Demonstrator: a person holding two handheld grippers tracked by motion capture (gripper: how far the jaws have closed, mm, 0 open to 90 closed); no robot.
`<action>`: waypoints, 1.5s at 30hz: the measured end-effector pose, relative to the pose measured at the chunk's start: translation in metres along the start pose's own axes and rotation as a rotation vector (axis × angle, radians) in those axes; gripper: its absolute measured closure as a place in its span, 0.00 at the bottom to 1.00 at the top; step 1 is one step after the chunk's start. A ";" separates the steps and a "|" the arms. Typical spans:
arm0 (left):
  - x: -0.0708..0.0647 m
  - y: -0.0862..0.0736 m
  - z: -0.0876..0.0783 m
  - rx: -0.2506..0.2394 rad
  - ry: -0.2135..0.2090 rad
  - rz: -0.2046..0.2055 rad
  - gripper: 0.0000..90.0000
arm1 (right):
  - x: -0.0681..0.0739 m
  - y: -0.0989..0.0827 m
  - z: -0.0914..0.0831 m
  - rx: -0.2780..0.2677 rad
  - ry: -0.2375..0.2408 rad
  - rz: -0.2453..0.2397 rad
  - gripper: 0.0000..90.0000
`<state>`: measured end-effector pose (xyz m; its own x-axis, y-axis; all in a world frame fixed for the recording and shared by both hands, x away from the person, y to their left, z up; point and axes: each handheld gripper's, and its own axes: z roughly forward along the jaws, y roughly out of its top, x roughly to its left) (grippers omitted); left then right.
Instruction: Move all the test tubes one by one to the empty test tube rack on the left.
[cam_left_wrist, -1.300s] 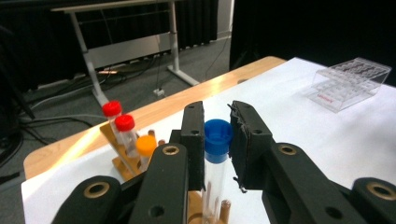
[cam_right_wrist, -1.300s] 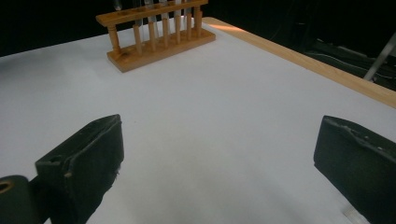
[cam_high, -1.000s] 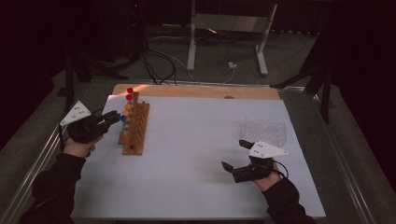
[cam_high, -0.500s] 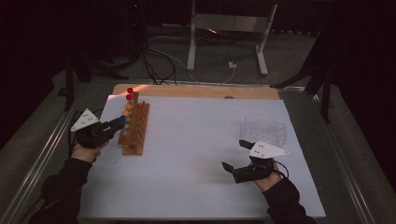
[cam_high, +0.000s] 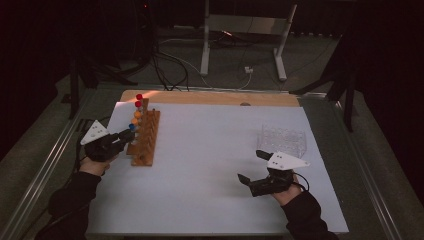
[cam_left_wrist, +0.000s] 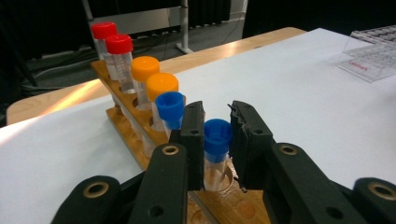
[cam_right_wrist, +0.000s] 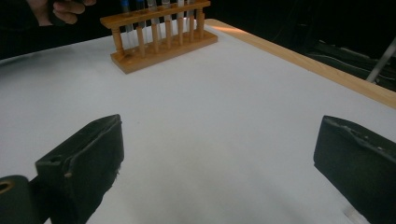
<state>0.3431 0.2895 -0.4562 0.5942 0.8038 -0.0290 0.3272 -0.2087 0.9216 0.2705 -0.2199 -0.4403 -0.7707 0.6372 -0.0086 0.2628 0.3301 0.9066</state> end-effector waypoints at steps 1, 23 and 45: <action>0.000 0.000 0.000 0.000 -0.002 0.001 0.85 | 0.000 0.000 0.000 0.000 -0.001 0.000 0.02; -0.046 0.027 -0.041 -0.028 -0.194 -0.033 0.05 | 0.000 0.000 -0.001 -0.001 -0.002 0.004 0.02; -0.089 -0.043 -0.033 0.074 -0.300 -0.004 0.01 | -0.001 -0.001 -0.002 -0.004 -0.006 0.010 0.02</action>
<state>0.2518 0.2456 -0.4808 0.7800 0.6062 -0.1553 0.3754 -0.2548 0.8911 0.2699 -0.2218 -0.4400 -0.7642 0.6449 -0.0022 0.2679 0.3206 0.9085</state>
